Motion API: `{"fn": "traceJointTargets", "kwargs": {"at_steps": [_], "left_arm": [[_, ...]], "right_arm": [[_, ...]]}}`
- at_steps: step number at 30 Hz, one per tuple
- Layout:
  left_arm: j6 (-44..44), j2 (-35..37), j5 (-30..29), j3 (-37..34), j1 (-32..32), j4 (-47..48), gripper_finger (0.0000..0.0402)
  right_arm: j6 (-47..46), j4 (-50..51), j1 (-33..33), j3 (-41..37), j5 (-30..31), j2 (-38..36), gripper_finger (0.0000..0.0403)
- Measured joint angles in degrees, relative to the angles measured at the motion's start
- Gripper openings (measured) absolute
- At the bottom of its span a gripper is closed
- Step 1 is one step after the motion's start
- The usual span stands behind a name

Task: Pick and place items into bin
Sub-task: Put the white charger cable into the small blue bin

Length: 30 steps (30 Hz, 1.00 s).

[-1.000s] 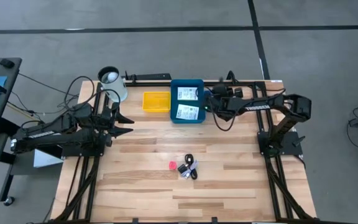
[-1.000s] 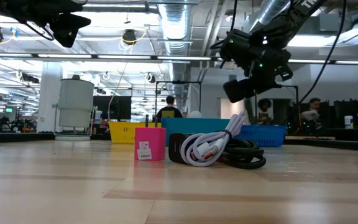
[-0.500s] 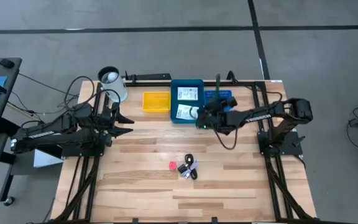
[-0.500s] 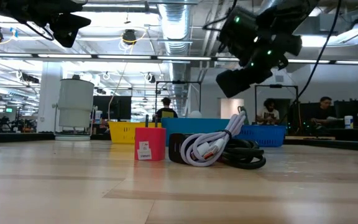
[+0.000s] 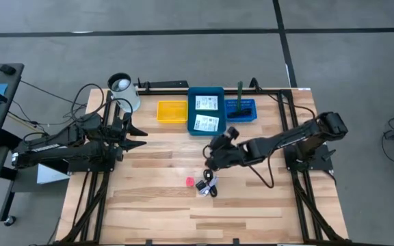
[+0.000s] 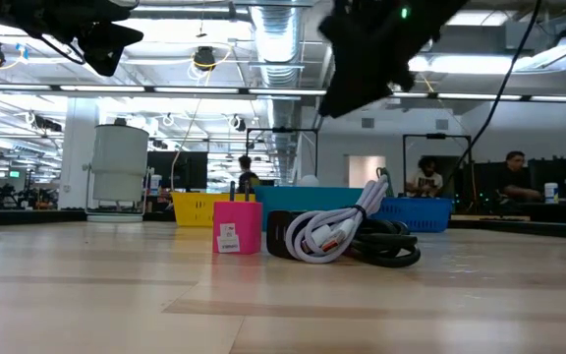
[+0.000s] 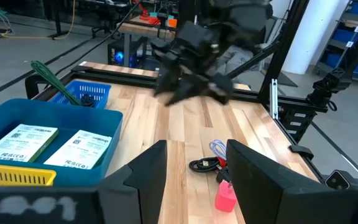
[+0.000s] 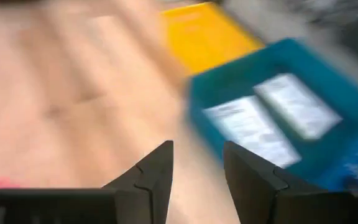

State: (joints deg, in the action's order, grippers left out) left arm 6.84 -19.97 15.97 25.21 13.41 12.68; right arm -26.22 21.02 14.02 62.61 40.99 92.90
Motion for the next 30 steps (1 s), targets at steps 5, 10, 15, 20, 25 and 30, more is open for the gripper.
{"fn": "traceJointTargets", "kwargs": {"at_steps": [5,10,15,20,25,30], "left_arm": [[0.0,0.0,0.0,0.0,0.0,0.0,0.0155],[0.0,0.0,0.0,0.0,0.0,-0.1,0.0155],[0.0,0.0,0.0,0.0,0.0,-0.1,0.0155],[0.0,0.0,-0.2,0.0,0.0,-0.1,0.0155],[0.0,0.0,-0.3,0.0,0.0,-0.1,0.0155],[0.0,0.0,-0.3,0.0,0.0,-0.2,0.0155]], "right_arm": [[7.1,3.1,2.3,2.2,-15.9,0.0,0.0138],[14.3,7.9,4.3,2.2,-24.9,0.1,0.0130],[15.0,9.0,5.2,2.2,-25.1,0.1,0.0124],[18.3,8.8,6.0,2.3,-25.9,0.8,0.0125],[21.7,9.4,7.4,2.6,-26.0,2.8,0.0132],[23.8,12.3,9.1,5.2,-25.7,7.1,0.0134]]}}
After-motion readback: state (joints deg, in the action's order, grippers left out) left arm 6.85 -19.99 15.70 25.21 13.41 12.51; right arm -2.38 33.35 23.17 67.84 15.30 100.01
